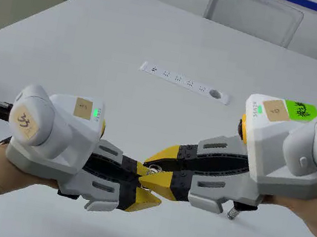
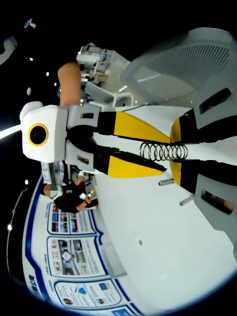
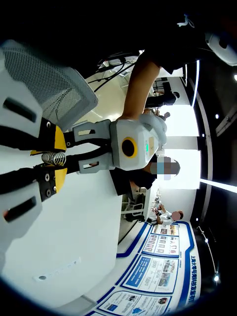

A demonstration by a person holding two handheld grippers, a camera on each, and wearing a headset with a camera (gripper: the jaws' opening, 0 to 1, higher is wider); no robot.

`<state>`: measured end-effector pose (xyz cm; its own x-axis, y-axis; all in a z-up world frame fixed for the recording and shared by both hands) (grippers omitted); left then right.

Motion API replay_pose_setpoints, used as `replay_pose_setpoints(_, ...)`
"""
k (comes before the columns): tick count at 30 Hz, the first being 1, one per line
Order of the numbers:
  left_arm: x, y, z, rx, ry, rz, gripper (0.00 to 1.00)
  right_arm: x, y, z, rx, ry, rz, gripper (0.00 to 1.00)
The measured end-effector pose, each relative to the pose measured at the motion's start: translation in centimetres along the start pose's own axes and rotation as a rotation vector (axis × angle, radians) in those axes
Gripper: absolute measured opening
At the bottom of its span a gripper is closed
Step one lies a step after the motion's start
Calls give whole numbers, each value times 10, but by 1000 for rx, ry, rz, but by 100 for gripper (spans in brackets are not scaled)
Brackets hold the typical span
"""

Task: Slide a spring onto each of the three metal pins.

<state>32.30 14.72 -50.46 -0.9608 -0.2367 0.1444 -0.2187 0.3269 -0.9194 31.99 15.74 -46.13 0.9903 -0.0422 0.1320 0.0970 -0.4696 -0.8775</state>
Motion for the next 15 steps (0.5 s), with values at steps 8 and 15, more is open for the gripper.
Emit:
replay_pose_setpoints(8, 1, 4, -1, -3, 1, -40, 11, -3, 2, 3, -12, -2, -17, 10)
replay_pose_setpoints(15, -6, 5, -9, 23, -26, -95, 15, 4, -2, 3, 2, 14, -2, 10)
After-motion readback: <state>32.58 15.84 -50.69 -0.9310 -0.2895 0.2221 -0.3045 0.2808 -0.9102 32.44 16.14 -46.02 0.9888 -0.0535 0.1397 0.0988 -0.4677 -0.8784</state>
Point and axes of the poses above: the centre of the closed fingertips' face, and the gripper's own axes: z roughly forward along the fingers, x roughly to its right, y roughly out of its underside, the point moved 2 cm from there along -z, roughly backward along the fingers, and after that the axes turned 15 degrees about y, right-handed, at the moved point
